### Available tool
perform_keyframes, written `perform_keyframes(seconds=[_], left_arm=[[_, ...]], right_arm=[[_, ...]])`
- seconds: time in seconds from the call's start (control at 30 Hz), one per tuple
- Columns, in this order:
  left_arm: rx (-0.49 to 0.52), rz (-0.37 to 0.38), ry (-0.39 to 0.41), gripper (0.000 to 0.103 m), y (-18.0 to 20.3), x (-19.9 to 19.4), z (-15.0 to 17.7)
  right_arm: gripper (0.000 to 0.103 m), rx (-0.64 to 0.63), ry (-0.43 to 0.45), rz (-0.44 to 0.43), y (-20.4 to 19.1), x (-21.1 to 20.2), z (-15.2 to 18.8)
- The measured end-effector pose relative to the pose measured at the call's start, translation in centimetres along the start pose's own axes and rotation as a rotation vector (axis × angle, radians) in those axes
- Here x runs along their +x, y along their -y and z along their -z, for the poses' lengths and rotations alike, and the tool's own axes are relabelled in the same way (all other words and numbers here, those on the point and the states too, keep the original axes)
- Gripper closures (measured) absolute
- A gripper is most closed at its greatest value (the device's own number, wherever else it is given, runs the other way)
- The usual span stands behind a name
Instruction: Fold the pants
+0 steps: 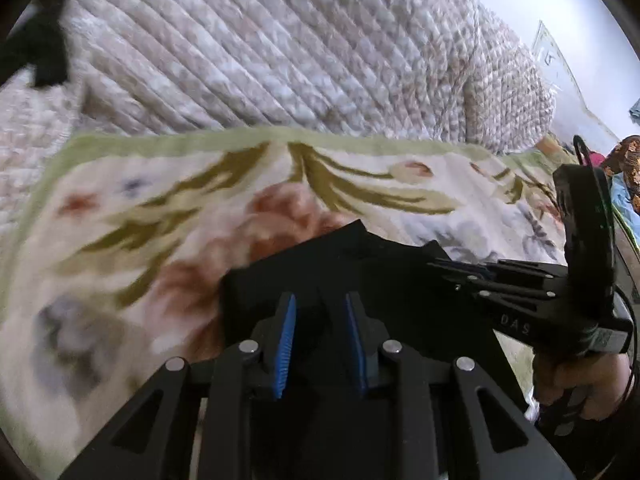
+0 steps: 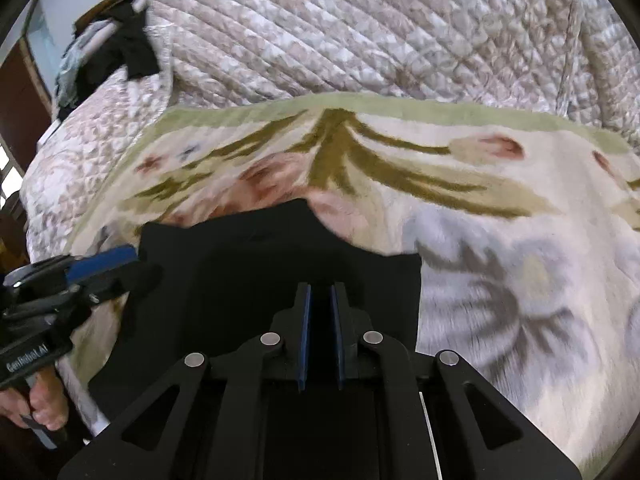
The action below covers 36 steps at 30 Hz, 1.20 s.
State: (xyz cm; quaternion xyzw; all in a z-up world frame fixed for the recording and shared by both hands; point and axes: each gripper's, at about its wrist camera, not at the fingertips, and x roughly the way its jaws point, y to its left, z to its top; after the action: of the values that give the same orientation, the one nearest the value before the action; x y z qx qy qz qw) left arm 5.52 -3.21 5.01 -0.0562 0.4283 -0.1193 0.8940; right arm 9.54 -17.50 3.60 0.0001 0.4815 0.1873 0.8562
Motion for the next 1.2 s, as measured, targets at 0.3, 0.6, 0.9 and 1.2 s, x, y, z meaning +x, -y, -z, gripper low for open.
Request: perform_keyframes(seconds=[0.3,0.6,0.9,1.2], left_arm=[[-0.077,-0.004,-0.015,0.075,-4.2,-1.4,1.9],[-0.222,0.199,-0.043,0.045,-5.6,-3.3,6.6],[-0.284,0.205,-0.036,0.036,-5.9,0.2,5.4],[-0.247,0.16,-0.026,0.044,-4.5,-1.0,6.7]], right_arm=[[0.079,0.176,0.039,-0.042,6.1,-3.3,1.3],[0.044,0.273,-0.039,-0.265,5.0,-4.4,7.0],[0.041,0.303,-0.014,-0.304,5.1,-2.3,5.6],[0.05,0.268,0.003,-0.313,4.5,-2.4,5.8]])
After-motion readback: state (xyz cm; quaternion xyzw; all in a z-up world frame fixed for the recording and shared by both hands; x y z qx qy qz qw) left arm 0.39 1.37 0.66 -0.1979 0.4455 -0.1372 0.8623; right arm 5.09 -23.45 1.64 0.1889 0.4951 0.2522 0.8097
